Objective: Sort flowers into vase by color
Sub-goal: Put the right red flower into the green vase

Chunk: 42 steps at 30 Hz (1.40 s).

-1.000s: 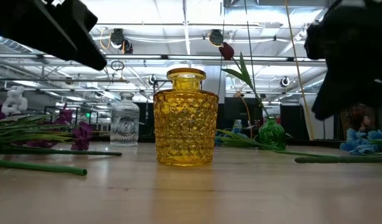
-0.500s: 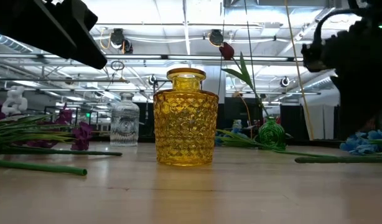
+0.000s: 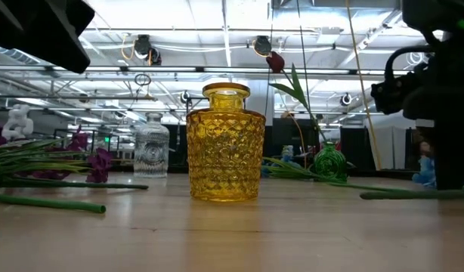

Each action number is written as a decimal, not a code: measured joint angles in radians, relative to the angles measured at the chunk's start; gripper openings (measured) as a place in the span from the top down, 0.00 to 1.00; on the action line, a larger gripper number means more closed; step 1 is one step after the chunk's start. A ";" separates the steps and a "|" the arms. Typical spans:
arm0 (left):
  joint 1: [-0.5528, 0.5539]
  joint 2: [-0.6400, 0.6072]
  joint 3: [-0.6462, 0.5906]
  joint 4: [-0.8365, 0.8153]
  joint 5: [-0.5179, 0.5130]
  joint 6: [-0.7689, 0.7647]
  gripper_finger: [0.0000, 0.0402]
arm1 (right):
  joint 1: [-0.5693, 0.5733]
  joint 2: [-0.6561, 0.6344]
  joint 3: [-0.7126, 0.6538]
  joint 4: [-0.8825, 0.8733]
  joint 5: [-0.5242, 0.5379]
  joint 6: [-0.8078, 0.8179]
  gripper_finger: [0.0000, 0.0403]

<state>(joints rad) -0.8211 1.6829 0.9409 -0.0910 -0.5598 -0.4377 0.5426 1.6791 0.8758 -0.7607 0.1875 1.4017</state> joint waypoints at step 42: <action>0.002 0.000 0.000 0.009 -0.029 0.029 0.47 | 0.006 -0.116 0.356 0.056 0.686 -0.492 1.00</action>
<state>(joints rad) -0.8196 1.6829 0.9409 -0.0824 -0.5892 -0.4083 0.5486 1.5635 1.2321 -0.7044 0.8733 0.9101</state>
